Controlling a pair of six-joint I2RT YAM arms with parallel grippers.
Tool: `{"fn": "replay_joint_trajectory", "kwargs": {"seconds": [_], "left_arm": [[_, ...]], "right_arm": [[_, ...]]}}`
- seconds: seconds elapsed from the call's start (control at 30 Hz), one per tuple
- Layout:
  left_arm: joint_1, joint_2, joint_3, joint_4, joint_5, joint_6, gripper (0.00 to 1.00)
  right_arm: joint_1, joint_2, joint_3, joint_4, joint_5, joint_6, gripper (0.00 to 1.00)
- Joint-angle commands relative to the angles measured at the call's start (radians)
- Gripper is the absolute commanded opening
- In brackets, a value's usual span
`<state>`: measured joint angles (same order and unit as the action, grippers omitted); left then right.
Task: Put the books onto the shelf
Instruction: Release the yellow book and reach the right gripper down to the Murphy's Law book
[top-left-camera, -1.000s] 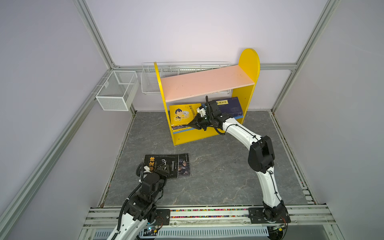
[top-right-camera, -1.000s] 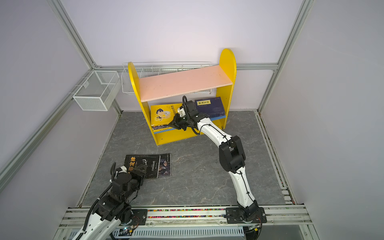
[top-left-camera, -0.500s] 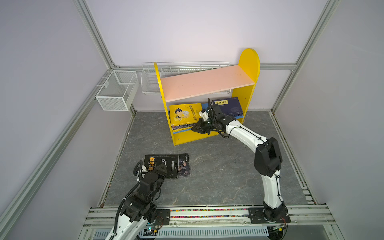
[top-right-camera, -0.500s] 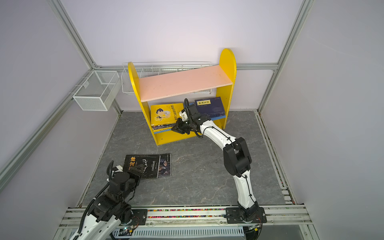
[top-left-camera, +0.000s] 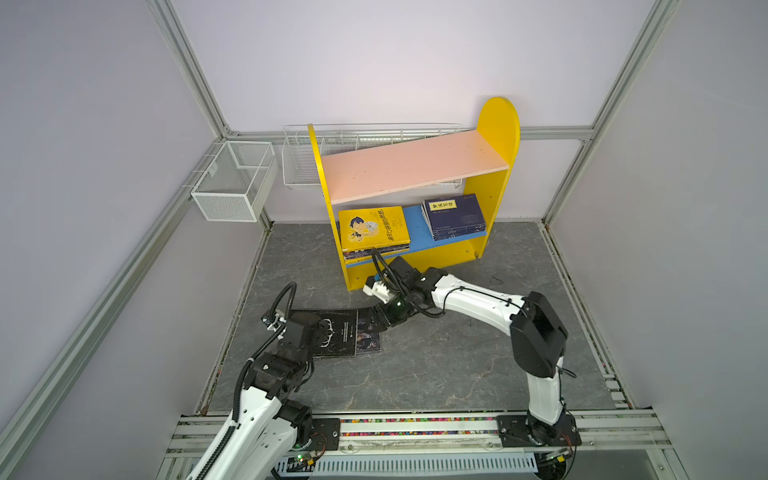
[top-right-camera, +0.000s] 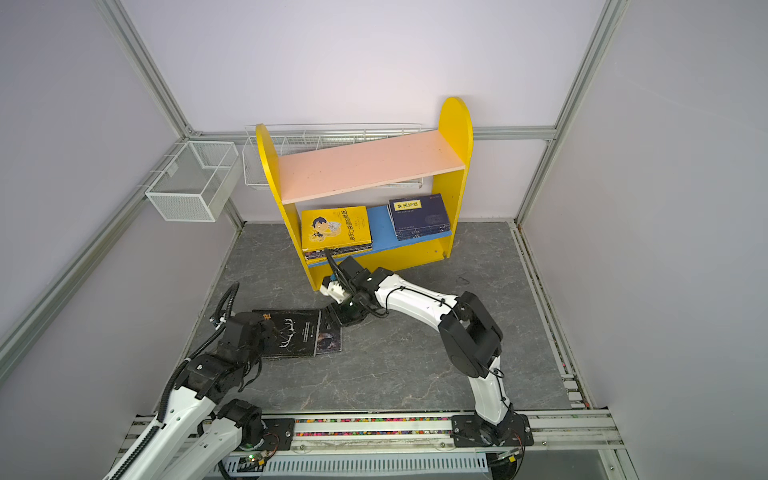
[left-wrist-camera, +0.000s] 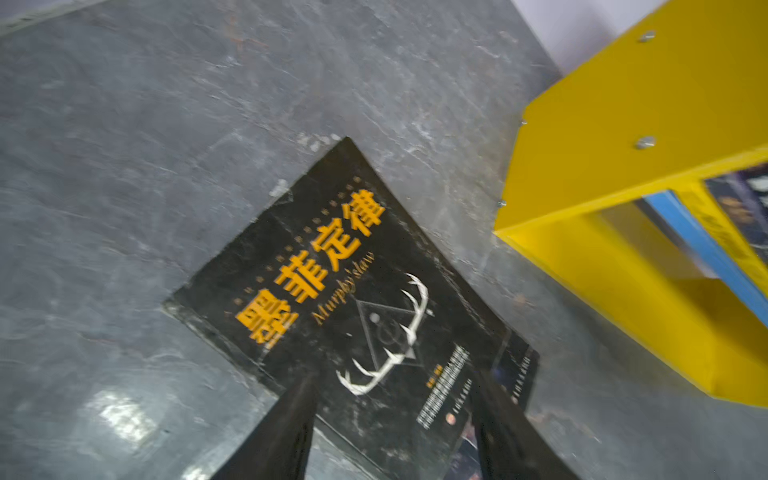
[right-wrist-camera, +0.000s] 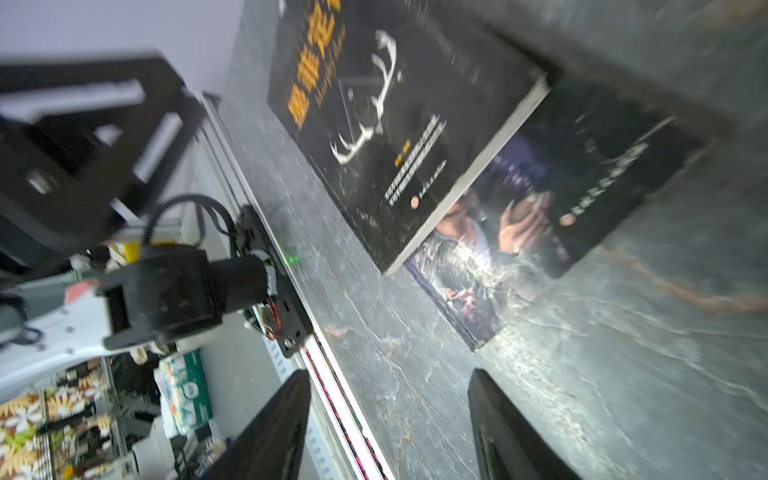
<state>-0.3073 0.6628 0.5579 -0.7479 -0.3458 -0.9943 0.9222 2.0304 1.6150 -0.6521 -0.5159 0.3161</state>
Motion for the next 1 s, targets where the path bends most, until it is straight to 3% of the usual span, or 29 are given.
{"fn": "replay_joint_trajectory", "kwargs": {"seconds": [0.0, 0.1, 0.17, 0.27, 0.4, 0.57, 0.7, 0.97], "left_arm": [[0.182, 0.004, 0.000, -0.008, 0.122, 0.141, 0.61], [0.374, 0.030, -0.017, 0.012, 0.222, 0.214, 0.62], [0.452, 0.083, -0.025, 0.050, 0.282, 0.247, 0.64], [0.511, 0.242, -0.029, 0.135, 0.365, 0.254, 0.66], [0.530, 0.423, -0.009, 0.193, 0.364, 0.225, 0.66], [0.529, 0.550, 0.026, 0.221, 0.403, 0.272, 0.63], [0.499, 0.577, -0.077, 0.376, 0.557, 0.233, 0.60], [0.189, 0.536, -0.195, 0.510, 0.562, 0.049, 0.60]], "right_arm": [[0.021, 0.052, 0.068, -0.119, 0.004, -0.118, 0.65], [0.022, 0.051, 0.068, -0.123, 0.011, -0.134, 0.66], [0.022, 0.043, 0.057, -0.120, 0.017, -0.142, 0.68], [0.017, 0.033, 0.041, -0.115, 0.020, -0.143, 0.72], [-0.001, 0.001, 0.005, -0.090, 0.012, -0.135, 0.74], [-0.053, -0.052, -0.070, -0.042, -0.028, -0.114, 0.74], [-0.074, -0.063, -0.110, -0.014, -0.045, -0.101, 0.74], [-0.127, -0.020, -0.139, 0.079, -0.078, 0.027, 0.74]]}}
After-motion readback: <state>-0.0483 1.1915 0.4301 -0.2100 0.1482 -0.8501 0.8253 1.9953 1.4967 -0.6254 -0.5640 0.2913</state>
